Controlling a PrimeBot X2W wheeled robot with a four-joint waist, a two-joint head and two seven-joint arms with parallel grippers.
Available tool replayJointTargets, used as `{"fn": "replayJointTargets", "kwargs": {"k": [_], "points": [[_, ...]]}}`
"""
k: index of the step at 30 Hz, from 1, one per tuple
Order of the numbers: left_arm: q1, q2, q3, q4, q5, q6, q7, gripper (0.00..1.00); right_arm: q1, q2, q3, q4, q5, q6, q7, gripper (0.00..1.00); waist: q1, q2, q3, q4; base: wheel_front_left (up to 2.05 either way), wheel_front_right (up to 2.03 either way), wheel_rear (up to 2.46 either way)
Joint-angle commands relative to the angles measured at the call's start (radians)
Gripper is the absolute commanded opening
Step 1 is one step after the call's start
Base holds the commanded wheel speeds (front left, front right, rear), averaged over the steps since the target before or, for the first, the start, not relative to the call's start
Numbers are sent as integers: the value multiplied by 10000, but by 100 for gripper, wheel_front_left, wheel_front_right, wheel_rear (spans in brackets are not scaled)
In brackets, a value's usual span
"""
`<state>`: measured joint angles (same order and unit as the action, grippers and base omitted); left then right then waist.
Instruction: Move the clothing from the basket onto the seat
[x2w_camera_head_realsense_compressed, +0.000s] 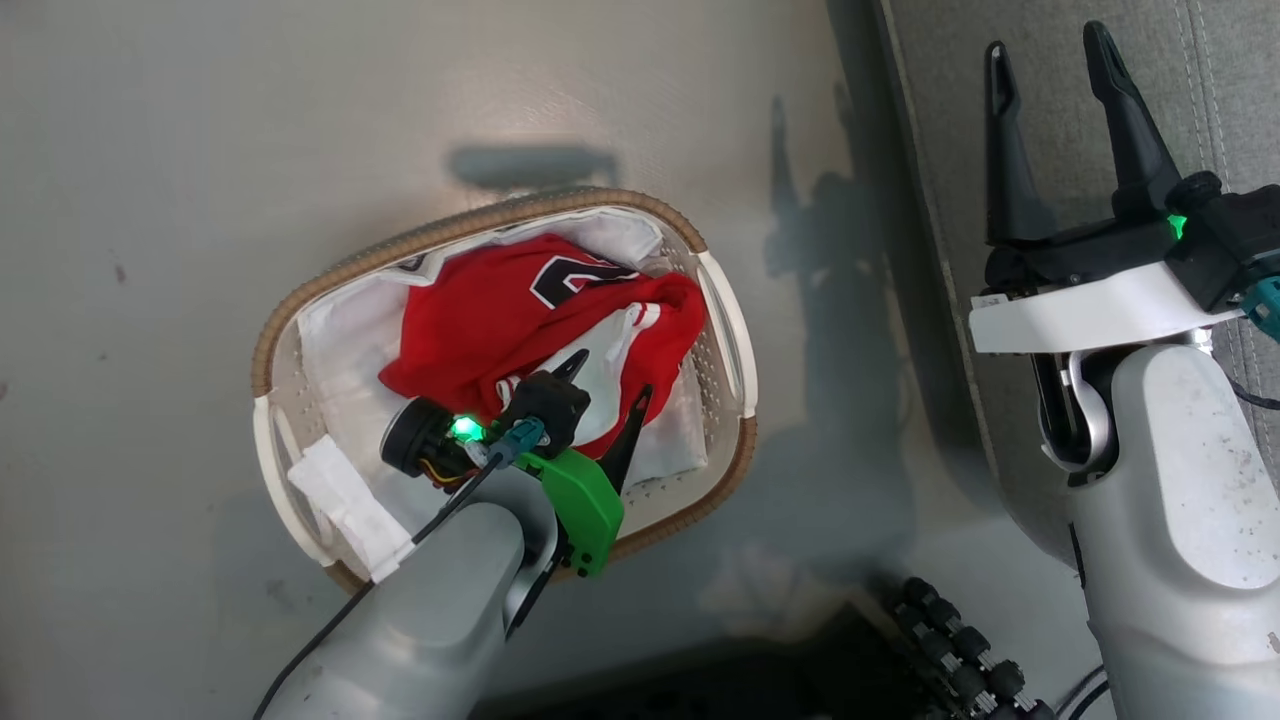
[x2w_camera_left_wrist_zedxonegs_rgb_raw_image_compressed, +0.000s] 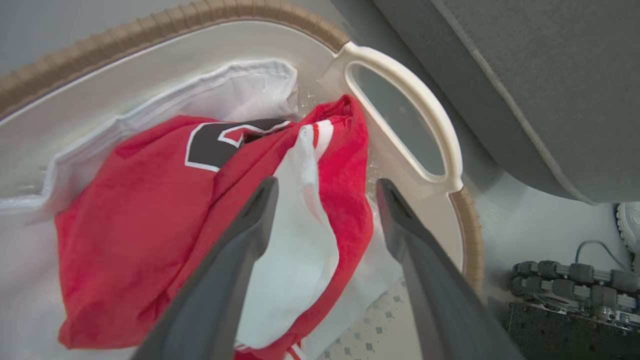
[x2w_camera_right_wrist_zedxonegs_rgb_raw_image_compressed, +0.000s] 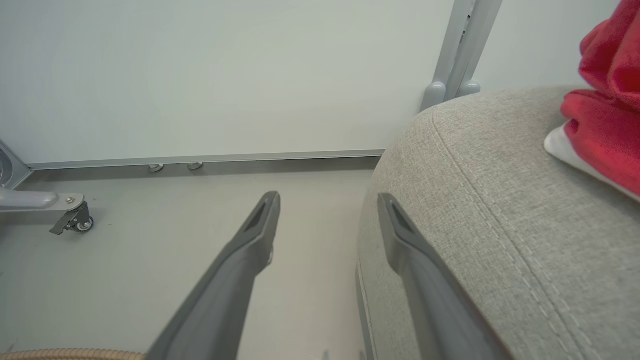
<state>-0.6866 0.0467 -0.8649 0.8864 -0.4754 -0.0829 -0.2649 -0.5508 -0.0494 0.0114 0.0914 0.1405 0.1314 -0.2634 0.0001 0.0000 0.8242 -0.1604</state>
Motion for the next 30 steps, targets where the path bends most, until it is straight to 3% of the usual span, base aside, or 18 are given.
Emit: {"fn": "replayJointTargets", "kwargs": {"k": [1, 11, 12, 13, 14, 15, 23, 30], "points": [[-298, 71, -12, 112, -94, 65, 11, 100, -197, -20, 29, -94, 68, -14, -20, 100, -1, 0, 584, -510, 0, 0, 0], [-1166, 68, -37, 1111, -609, 285, 11, 100, -374, -23, 189, -416, 177, -12, -20, 100, -1, 0, 1187, -862, 0, 0, 0], [-1178, 71, -89, 1236, -673, 220, 11, 95, -361, -21, 194, -429, 179, -14, -20, 100, -1, 0, 1207, -880, 0, 0, 0], [-1248, 62, -168, 1339, -722, 156, 11, 44, -346, -21, 199, -421, 174, -14, -20, 100, -1, 0, 1229, -896, 0, 0, 0], [-1348, 56, -209, 1389, -774, 127, 11, 27, -340, -21, 203, -409, 172, -12, -20, 100, -1, 0, 1242, -906, 0, 0, 0], [-1440, 58, -233, 1424, -865, 113, 11, 0, -336, -23, 201, -394, 169, -12, -20, 100, -1, 0, 1249, -910, 0, 0, 0], [-1266, 61, -272, 1327, -1133, 48, 11, 0, -276, -21, 236, -150, 166, -14, -20, 100, -1, 0, 840, -775, 0, 0, 0], [-765, 92, 249, 722, -734, -18, 10, 0, 13, -26, 133, 165, -12, -14, -20, 100, -1, 0, -296, -512, 0, 0, 0]]}}
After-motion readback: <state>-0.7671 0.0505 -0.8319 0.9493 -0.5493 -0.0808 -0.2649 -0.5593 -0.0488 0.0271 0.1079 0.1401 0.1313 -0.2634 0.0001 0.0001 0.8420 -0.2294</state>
